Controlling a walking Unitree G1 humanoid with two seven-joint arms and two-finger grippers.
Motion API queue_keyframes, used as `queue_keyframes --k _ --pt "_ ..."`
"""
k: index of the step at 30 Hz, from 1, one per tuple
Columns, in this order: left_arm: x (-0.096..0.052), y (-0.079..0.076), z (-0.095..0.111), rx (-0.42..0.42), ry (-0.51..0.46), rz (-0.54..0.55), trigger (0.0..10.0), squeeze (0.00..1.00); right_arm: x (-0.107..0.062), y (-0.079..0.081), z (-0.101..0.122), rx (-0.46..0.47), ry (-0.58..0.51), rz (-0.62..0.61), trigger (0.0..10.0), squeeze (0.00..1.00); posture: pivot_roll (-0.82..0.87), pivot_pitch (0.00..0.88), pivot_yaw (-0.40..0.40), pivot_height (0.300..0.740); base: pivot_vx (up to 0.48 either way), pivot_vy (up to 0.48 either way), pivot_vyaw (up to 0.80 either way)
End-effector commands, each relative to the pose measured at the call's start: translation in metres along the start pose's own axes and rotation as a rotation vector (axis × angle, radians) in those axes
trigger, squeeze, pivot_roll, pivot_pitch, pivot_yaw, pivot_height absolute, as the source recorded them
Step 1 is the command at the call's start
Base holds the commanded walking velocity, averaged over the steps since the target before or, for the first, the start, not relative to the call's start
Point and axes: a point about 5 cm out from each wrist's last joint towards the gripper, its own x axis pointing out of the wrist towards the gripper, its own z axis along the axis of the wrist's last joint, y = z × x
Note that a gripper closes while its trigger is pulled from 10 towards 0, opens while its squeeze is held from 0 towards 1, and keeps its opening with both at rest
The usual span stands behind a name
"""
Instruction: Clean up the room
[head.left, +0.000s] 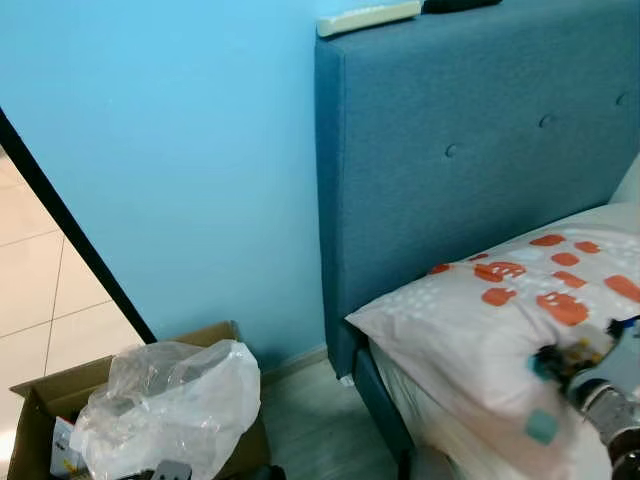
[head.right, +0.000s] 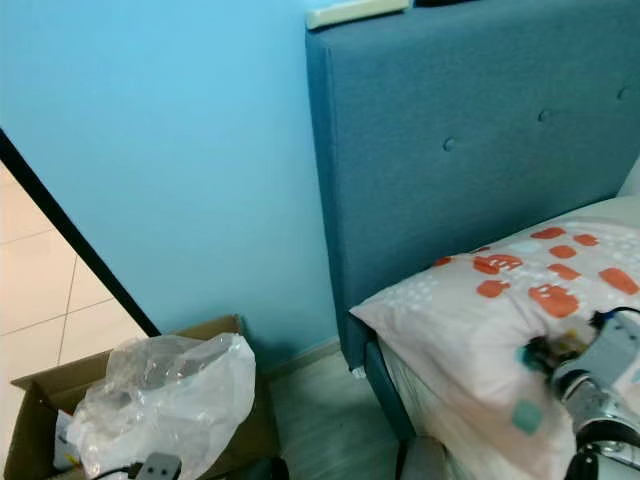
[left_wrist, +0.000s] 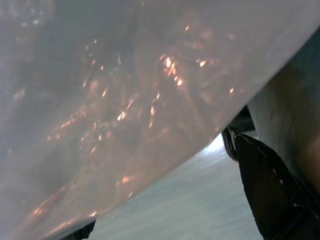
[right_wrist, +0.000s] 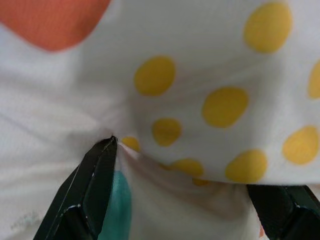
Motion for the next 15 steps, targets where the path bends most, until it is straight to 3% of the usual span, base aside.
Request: queue_keyframes --k 1,10,11,14,15 --pt "0.002 -0.01 0.0 -0.002 0.003 -0.029 10.0 0.0 0.002 0.006 -0.009 0.001 0.052 0.03 10.0 1.0 -0.1 0.0 0.03 0.604 0.0 0.0 0.0" --pt "0.004 -0.016 0.0 0.017 0.017 -0.038 10.0 0.0 -0.002 0.008 -0.012 -0.034 0.164 0.141 10.0 1.0 -0.11 0.0 0.02 0.604 0.0 0.0 0.0" --pt "0.004 -0.017 -0.001 0.02 0.021 -0.038 10.0 0.0 -0.004 0.006 -0.009 -0.049 0.169 0.149 10.0 0.07 -0.12 0.0 0.017 0.604 0.0 0.0 0.0" --pt "0.004 -0.017 -0.002 0.021 0.023 -0.038 10.0 0.0 -0.005 0.005 -0.006 -0.058 0.172 0.153 10.0 0.07 -0.12 0.0 0.017 0.604 0.0 0.0 0.0" --pt "0.004 -0.017 -0.002 0.023 0.025 -0.038 10.0 0.0 -0.007 0.001 -0.002 -0.09 0.174 0.146 10.0 0.0 -0.12 0.0 0.016 0.604 0.0 0.0 0.0"
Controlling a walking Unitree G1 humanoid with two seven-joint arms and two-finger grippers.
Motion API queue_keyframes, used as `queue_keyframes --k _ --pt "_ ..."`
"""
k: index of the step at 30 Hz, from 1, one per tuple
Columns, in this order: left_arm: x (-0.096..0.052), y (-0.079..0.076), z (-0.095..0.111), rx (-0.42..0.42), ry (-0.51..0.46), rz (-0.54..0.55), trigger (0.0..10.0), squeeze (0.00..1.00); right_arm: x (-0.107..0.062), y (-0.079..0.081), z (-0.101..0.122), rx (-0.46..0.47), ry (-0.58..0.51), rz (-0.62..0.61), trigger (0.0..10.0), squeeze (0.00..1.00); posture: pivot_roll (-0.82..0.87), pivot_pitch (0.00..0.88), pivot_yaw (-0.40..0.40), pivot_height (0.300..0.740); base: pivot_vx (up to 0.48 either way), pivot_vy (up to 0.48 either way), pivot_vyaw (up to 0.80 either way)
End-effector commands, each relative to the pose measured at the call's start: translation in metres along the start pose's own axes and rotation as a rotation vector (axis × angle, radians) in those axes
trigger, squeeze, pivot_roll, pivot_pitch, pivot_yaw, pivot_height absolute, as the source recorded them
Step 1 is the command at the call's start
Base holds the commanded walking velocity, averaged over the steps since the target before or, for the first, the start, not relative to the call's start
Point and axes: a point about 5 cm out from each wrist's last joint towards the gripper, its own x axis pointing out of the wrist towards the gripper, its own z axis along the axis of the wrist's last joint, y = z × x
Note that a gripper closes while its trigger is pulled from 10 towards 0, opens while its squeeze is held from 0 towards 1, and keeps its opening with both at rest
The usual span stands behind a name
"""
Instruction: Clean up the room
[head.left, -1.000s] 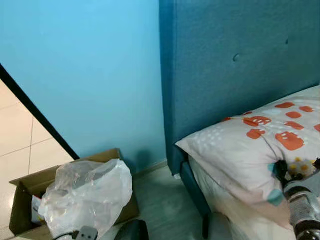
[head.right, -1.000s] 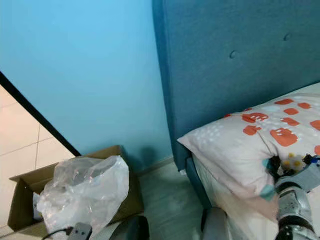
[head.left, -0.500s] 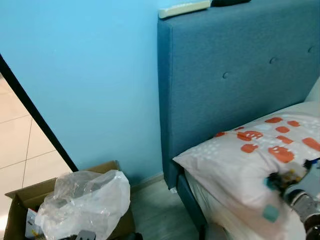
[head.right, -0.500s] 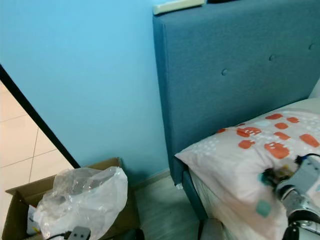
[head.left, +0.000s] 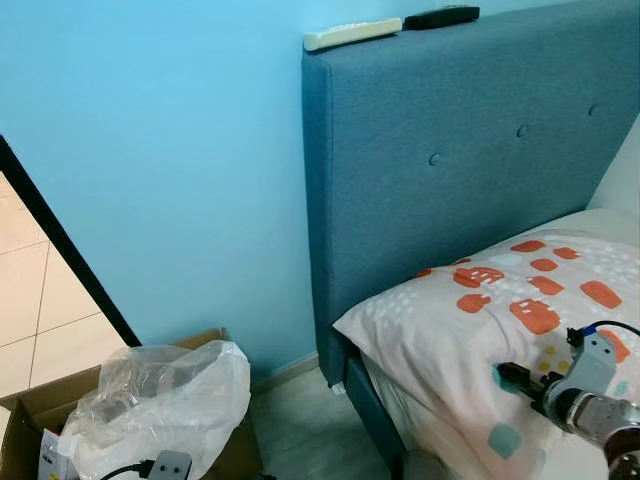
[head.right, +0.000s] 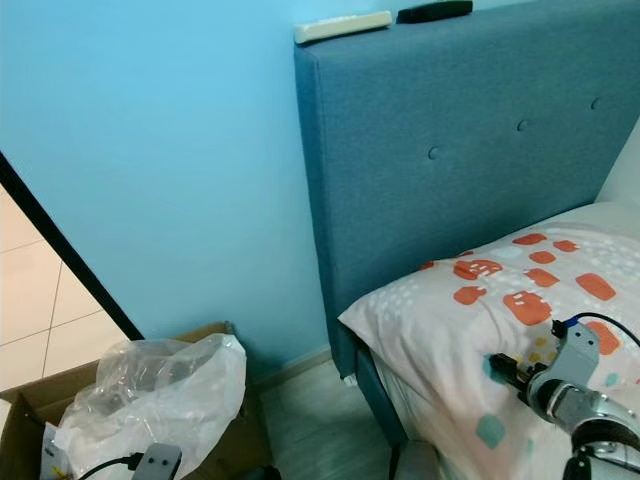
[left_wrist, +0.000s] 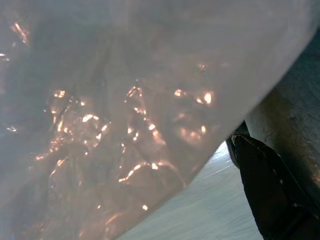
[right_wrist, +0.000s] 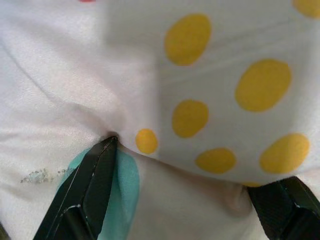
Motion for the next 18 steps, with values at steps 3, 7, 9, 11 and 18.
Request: queue_keyframes --k 3,7,9,11,18 --pt "0.002 -0.017 -0.005 0.008 0.023 -0.056 10.0 0.0 -0.005 -0.004 0.005 -0.066 0.018 -0.007 10.0 0.0 -0.12 0.0 0.016 0.604 0.0 0.0 0.0" --pt "0.002 -0.018 -0.005 0.012 0.025 -0.058 10.0 0.0 -0.015 -0.008 0.026 -0.136 -0.017 -0.021 10.0 0.0 -0.13 0.0 0.014 0.604 0.0 0.0 0.0" --pt "0.002 -0.019 -0.005 0.015 0.027 -0.06 10.0 0.0 -0.025 -0.01 0.04 -0.229 -0.024 -0.026 10.0 0.0 -0.13 0.0 0.012 0.604 0.0 0.0 0.0" --pt "0.003 -0.02 -0.004 0.022 0.027 -0.065 10.0 0.0 -0.04 -0.015 0.043 -0.453 0.051 -0.042 10.0 0.0 -0.13 0.0 0.011 0.604 0.0 0.0 0.0" --pt "0.002 -0.019 -0.005 0.038 0.032 -0.068 10.0 0.0 -0.074 -0.014 0.034 -0.712 0.127 0.089 10.0 0.0 -0.13 0.0 0.021 0.604 0.0 0.0 0.0"
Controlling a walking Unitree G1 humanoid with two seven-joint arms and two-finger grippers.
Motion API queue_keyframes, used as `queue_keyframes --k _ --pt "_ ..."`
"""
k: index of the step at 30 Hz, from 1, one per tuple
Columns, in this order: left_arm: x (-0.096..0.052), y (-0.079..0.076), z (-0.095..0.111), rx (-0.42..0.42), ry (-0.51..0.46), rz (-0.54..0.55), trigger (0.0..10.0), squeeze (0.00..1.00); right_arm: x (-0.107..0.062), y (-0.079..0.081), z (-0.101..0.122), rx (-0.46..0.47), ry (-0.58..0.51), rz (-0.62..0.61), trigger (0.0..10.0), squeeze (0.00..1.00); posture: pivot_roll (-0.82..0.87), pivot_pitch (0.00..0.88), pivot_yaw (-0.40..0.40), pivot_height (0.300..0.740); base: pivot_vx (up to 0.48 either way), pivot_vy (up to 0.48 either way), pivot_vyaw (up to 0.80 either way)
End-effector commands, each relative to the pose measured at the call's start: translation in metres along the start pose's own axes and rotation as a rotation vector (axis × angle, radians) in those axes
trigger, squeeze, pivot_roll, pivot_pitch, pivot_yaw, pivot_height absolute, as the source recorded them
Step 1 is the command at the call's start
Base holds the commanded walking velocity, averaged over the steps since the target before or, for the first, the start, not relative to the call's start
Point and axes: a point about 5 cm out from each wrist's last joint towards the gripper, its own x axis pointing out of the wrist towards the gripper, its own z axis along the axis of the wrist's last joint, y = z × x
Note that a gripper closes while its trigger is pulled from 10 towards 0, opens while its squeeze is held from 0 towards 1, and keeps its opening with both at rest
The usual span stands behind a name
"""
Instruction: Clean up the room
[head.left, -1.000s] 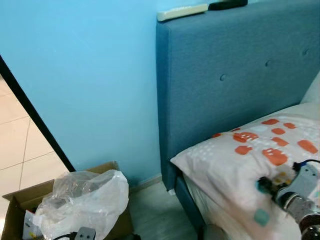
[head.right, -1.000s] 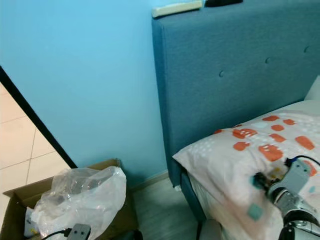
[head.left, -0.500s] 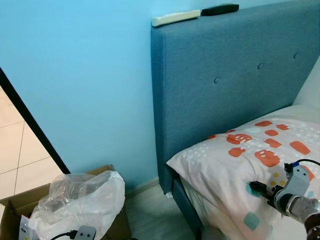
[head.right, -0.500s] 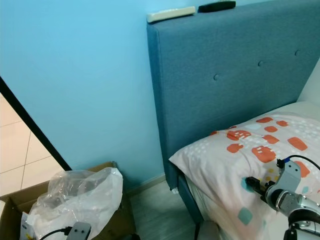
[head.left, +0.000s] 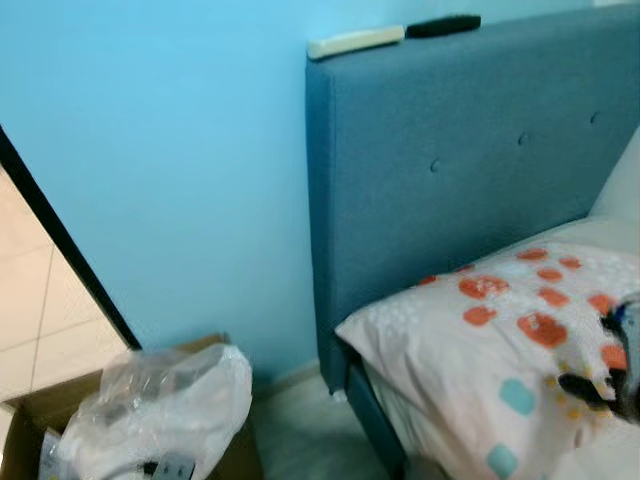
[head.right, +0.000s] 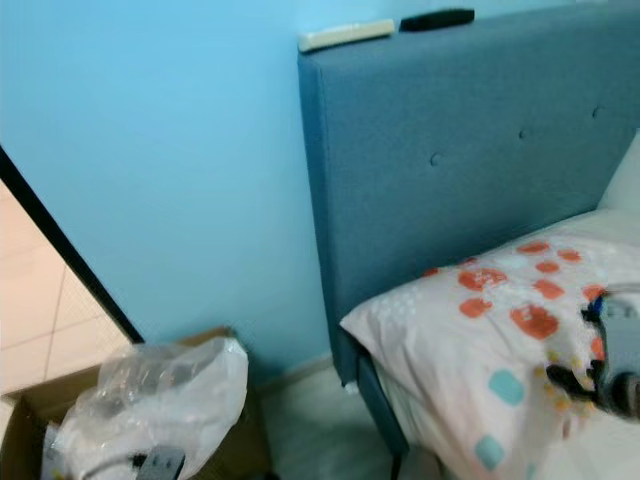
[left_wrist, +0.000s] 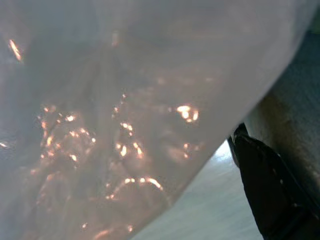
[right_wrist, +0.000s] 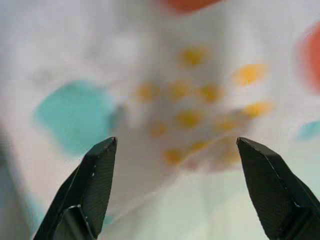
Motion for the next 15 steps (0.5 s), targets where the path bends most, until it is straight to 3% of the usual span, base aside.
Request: queue_keyframes --k 1,3,5,6,9,10,11,12,14,15 --pt "0.001 -0.016 -0.007 0.007 0.026 -0.062 10.0 0.0 -0.008 0.005 0.01 -0.068 -0.023 0.046 10.0 0.0 -0.13 0.0 0.021 0.604 0.0 0.0 0.0" --pt "0.0 -0.013 -0.009 0.019 0.036 -0.059 10.0 0.0 -0.025 0.01 0.011 -0.152 -0.034 0.106 10.0 0.0 -0.13 0.0 0.027 0.604 0.0 0.0 0.0" --pt "0.0 -0.012 -0.01 0.029 0.042 -0.058 10.0 0.0 -0.037 0.02 0.022 -0.186 -0.116 0.178 10.0 0.0 -0.14 0.0 0.031 0.604 0.0 0.0 0.0" --pt "0.0 -0.012 -0.01 0.029 0.042 -0.058 10.0 0.0 -0.037 0.02 0.022 -0.186 -0.116 0.178 10.0 0.0 -0.14 0.0 0.031 0.604 0.0 0.0 0.0" --pt "0.0 -0.011 -0.009 0.033 0.043 -0.057 10.0 0.0 -0.042 0.042 0.042 -0.185 -0.299 0.311 10.0 0.0 -0.15 0.0 0.033 0.604 0.0 0.0 0.0" --pt "0.0 -0.011 -0.009 0.033 0.043 -0.057 10.0 0.0 -0.042 0.042 0.042 -0.185 -0.299 0.311 10.0 0.0 -0.15 0.0 0.033 0.604 0.0 0.0 0.0" --pt "0.0 -0.011 -0.007 0.019 0.034 -0.048 10.0 0.0 -0.035 0.062 0.063 -0.117 -0.519 0.341 10.0 0.0 -0.16 0.0 0.033 0.604 0.0 0.0 0.0" --pt "0.001 -0.01 -0.003 -0.025 0.016 -0.032 10.0 0.0 -0.02 0.074 0.07 -0.03 -0.592 0.328 10.0 0.0 -0.16 0.0 0.032 0.604 0.0 0.0 0.0" --pt "0.001 -0.01 -0.003 -0.025 0.016 -0.032 10.0 0.0 -0.02 0.074 0.07 -0.03 -0.592 0.328 10.0 0.0 -0.16 0.0 0.032 0.604 0.0 0.0 0.0" --pt "0.002 -0.009 0.001 -0.063 0.0 -0.017 10.0 0.0 -0.008 0.086 0.074 0.045 -0.631 0.34 10.0 0.0 -0.16 0.0 0.031 0.604 0.0 0.0 0.0"
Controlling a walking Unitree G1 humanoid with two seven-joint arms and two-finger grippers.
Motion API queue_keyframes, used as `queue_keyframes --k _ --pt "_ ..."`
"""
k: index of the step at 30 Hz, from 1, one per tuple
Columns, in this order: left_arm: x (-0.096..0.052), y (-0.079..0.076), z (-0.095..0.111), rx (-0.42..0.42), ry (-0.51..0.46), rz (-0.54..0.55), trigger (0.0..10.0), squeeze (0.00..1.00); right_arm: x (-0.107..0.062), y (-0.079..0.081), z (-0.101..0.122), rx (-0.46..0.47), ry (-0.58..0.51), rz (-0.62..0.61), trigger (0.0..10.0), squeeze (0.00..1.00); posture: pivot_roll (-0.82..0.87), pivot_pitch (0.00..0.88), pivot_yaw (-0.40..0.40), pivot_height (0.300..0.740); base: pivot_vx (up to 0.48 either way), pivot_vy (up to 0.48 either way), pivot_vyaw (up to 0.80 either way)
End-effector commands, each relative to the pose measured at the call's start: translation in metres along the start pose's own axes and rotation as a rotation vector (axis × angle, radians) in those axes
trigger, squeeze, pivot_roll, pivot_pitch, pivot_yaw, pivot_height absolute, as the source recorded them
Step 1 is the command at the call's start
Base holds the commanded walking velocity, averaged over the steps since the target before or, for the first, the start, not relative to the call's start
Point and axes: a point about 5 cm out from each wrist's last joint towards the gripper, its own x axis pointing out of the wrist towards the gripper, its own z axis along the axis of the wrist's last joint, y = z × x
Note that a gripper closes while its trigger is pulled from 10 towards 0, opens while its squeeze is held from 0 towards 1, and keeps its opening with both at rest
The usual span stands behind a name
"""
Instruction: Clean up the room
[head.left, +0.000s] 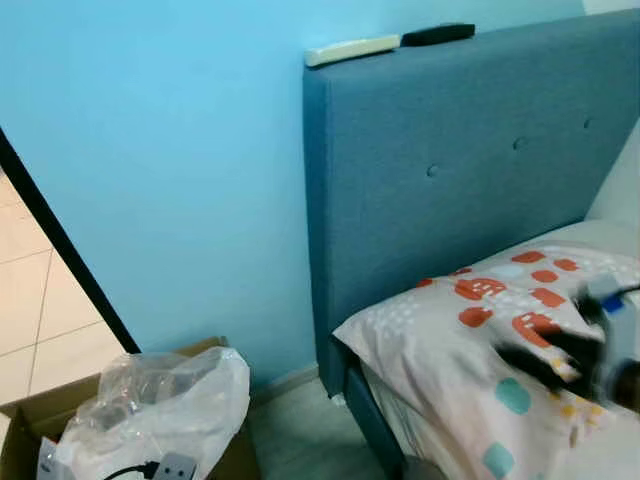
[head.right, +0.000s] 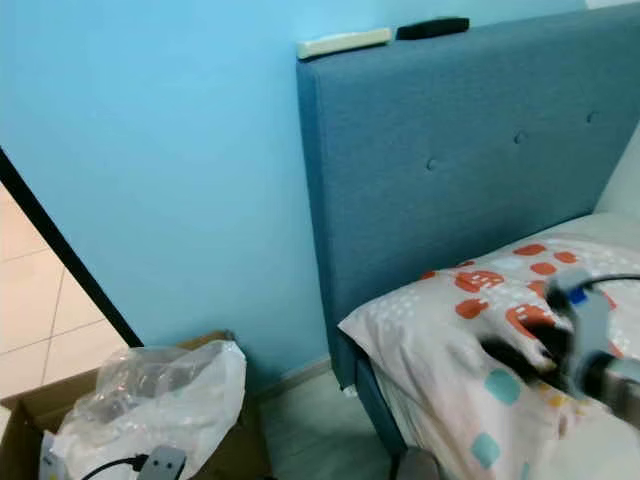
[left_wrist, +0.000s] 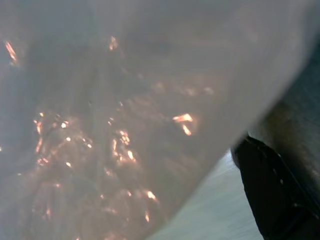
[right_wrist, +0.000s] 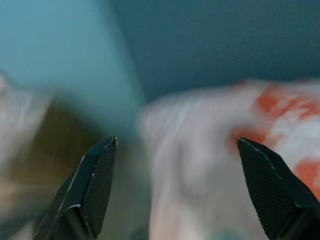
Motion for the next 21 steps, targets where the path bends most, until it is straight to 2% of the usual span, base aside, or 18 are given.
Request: queue_keyframes --k 1,3,5,6,7,8,9,10,12,13,14,16,21 --pt "0.003 -0.012 0.004 -0.033 -0.013 -0.032 10.0 0.0 0.008 0.004 -0.007 0.028 -0.008 -0.02 10.0 0.0 -0.16 0.0 0.031 0.604 0.0 0.0 0.0" --pt "0.005 -0.007 0.019 -0.135 -0.066 0.02 10.0 0.0 0.043 0.027 -0.044 0.251 -0.016 0.005 10.0 0.0 -0.15 0.0 0.026 0.608 0.0 0.0 0.0" --pt "0.005 -0.007 0.019 -0.135 -0.066 0.02 10.0 0.0 0.043 0.027 -0.044 0.251 -0.016 0.005 10.0 0.0 -0.15 0.0 0.026 0.608 0.0 0.0 0.0" --pt "0.006 -0.004 0.028 -0.188 -0.102 0.046 10.0 0.0 0.058 0.042 -0.076 0.308 0.058 -0.001 10.0 0.0 -0.14 0.0 0.02 0.613 0.0 0.0 0.0" --pt "0.006 -0.004 0.028 -0.188 -0.102 0.046 10.0 0.0 0.058 0.042 -0.076 0.308 0.058 -0.001 10.0 0.0 -0.14 0.0 0.02 0.613 0.0 0.0 0.0" --pt "0.006 0.0 0.039 -0.239 -0.14 0.072 10.0 0.0 0.068 0.058 -0.113 0.35 0.169 -0.032 10.0 0.0 -0.12 0.0 0.013 0.618 0.0 0.0 0.0" --pt "0.006 0.0 0.039 -0.239 -0.14 0.072 10.0 0.0 0.068 0.058 -0.113 0.35 0.169 -0.032 10.0 0.0 -0.12 0.0 0.013 0.618 0.0 0.0 0.0" --pt "0.006 0.006 0.053 -0.292 -0.189 0.099 10.0 0.0 0.068 0.08 -0.167 0.377 0.341 -0.087 10.0 0.0 -0.1 0.0 0.007 0.626 0.0 0.0 0.0" --pt "0.006 0.006 0.053 -0.292 -0.189 0.099 10.0 0.0 0.068 0.08 -0.167 0.377 0.341 -0.087 10.0 0.0 -0.1 0.0 0.007 0.626 0.0 0.0 0.0" --pt "0.006 0.007 0.056 -0.299 -0.198 0.103 10.0 0.0 0.066 0.084 -0.179 0.376 0.383 -0.104 10.0 0.0 -0.1 0.0 0.007 0.631 0.0 0.0 0.0" --pt "0.006 0.009 0.056 -0.296 -0.195 0.109 10.0 0.0 0.059 0.088 -0.196 0.336 0.437 -0.136 10.0 0.0 -0.09 0.0 0.014 0.64 0.0 0.0 0.0" --pt "0.006 0.009 0.056 -0.296 -0.195 0.109 10.0 0.0 0.059 0.088 -0.196 0.336 0.437 -0.136 10.0 0.0 -0.09 0.0 0.014 0.64 0.0 0.0 0.0" --pt "0.005 0.01 0.047 -0.293 -0.164 0.121 10.0 0.0 0.056 0.095 -0.209 0.264 0.469 -0.132 10.0 0.0 -0.1 0.0 0.027 0.658 0.0 0.0 0.0"
